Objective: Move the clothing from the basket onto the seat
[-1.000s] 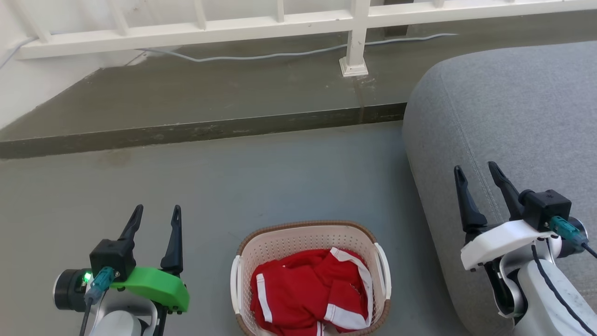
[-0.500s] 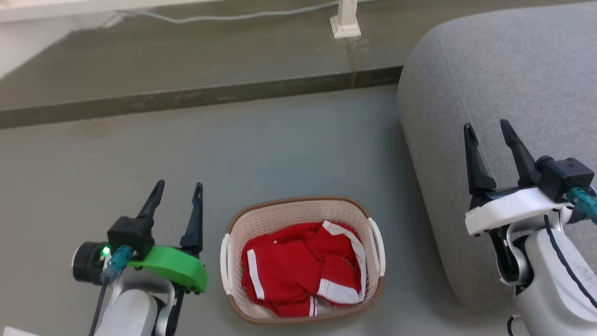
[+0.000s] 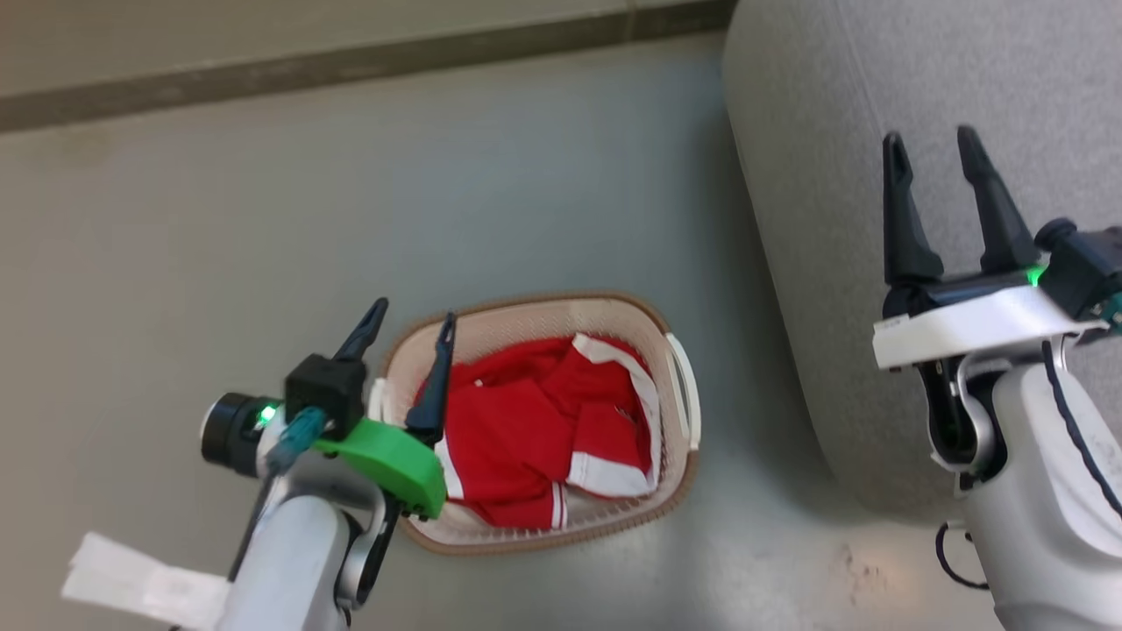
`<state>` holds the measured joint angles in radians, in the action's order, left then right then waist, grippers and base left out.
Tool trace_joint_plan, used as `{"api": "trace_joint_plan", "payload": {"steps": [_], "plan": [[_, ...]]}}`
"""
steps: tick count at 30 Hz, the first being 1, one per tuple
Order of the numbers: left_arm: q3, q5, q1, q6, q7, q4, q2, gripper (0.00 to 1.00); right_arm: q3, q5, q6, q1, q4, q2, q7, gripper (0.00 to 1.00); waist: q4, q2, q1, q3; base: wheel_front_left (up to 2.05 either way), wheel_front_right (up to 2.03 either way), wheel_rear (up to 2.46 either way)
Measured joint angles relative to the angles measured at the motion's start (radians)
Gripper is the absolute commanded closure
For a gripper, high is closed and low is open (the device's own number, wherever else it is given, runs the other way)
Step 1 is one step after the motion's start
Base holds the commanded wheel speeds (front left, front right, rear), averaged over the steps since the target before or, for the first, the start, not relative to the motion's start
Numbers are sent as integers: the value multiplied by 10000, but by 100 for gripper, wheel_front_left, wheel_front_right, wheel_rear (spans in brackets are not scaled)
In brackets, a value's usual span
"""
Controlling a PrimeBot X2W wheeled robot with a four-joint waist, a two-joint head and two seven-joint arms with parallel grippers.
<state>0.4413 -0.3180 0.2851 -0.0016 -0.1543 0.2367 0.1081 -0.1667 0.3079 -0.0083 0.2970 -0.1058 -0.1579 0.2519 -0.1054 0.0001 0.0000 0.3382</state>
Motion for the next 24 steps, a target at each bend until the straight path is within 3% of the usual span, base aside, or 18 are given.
{"api": "trace_joint_plan", "payload": {"steps": [13,24], "plan": [[746,497,1008,-426,882,1430,-36,0,65,-6,173,729,986,449,31,0,-731,0,1,1794,0,0,0],[606,637,2247,-477,1710,3030,35,0,161,17,345,1282,1960,817,35,0,-1526,0,1,3329,0,0,0]]}}
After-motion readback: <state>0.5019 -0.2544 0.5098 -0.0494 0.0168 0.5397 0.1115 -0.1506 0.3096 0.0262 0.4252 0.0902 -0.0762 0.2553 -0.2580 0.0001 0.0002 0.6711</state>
